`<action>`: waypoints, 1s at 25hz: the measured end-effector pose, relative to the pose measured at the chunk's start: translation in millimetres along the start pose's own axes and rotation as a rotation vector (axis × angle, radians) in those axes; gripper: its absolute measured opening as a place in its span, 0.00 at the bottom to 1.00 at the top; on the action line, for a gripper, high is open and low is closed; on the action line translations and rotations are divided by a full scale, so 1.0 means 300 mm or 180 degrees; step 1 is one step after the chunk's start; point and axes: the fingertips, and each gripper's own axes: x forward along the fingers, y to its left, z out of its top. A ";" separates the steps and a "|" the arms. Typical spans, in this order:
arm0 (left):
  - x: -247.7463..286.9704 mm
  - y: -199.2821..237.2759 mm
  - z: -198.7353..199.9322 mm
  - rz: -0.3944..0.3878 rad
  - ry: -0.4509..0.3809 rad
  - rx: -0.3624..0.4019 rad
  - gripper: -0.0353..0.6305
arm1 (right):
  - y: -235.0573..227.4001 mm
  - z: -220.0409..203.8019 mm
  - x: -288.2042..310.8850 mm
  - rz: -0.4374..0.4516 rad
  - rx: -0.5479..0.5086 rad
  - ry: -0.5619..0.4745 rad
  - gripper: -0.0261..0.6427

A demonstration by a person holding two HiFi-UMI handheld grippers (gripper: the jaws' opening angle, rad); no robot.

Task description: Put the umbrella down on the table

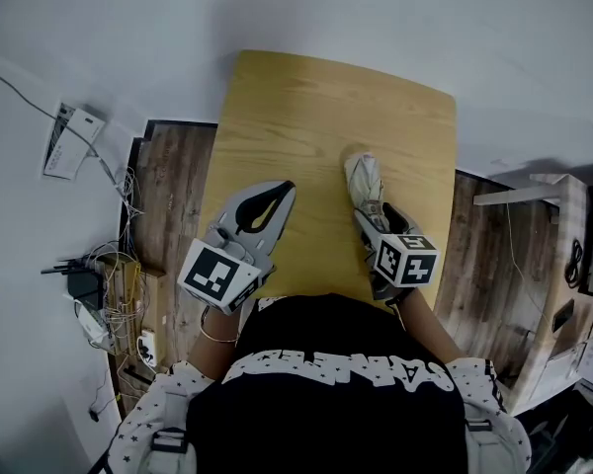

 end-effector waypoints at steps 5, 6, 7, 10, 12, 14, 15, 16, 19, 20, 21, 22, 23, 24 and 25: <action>-0.005 -0.028 0.005 -0.0063 -0.0010 0.0047 0.05 | 0.016 0.033 -0.052 -0.0014 0.0015 -0.0227 0.44; -0.004 -0.032 0.006 -0.0072 -0.0031 0.0066 0.05 | 0.019 0.040 -0.062 -0.0008 0.0025 -0.0272 0.41; -0.003 -0.037 0.008 -0.0082 -0.0013 0.0077 0.05 | 0.023 0.046 -0.071 0.0000 0.0035 -0.0315 0.38; 0.000 -0.052 0.010 -0.0106 0.0025 0.0065 0.05 | 0.034 0.064 -0.096 0.0016 0.0033 -0.0422 0.31; 0.001 -0.055 0.008 -0.0098 -0.0011 0.0071 0.05 | 0.039 0.074 -0.116 0.0020 0.0023 -0.0495 0.27; 0.001 -0.063 0.010 -0.0068 0.0029 0.0055 0.05 | 0.044 0.083 -0.138 0.0020 0.0021 -0.0564 0.22; 0.000 -0.074 0.009 -0.0093 0.0058 0.0057 0.05 | 0.046 0.087 -0.148 0.0017 0.0020 -0.0587 0.19; -0.001 -0.087 0.007 -0.0139 0.0086 0.0068 0.05 | 0.047 0.091 -0.157 0.0008 0.0022 -0.0607 0.17; -0.002 -0.109 0.008 -0.0217 0.0094 0.0111 0.05 | 0.045 0.108 -0.182 -0.0055 0.0024 -0.0674 0.06; -0.002 -0.111 0.010 -0.0227 0.0053 0.0143 0.05 | 0.044 0.113 -0.191 -0.0072 0.0005 -0.0691 0.06; -0.002 -0.112 0.013 -0.0236 0.0000 0.0179 0.05 | 0.045 0.119 -0.198 -0.0081 -0.0022 -0.0710 0.06; -0.002 -0.112 0.014 -0.0240 -0.0038 0.0200 0.05 | 0.047 0.126 -0.206 -0.0088 -0.0051 -0.0736 0.06; -0.004 -0.112 0.014 -0.0238 -0.0052 0.0199 0.05 | 0.051 0.134 -0.215 -0.0096 -0.0079 -0.0769 0.06; -0.006 -0.112 0.012 -0.0230 -0.0049 0.0182 0.05 | 0.055 0.143 -0.224 -0.0102 -0.0107 -0.0801 0.06; -0.009 -0.111 0.009 -0.0219 -0.0035 0.0156 0.05 | 0.060 0.150 -0.233 -0.0107 -0.0137 -0.0825 0.06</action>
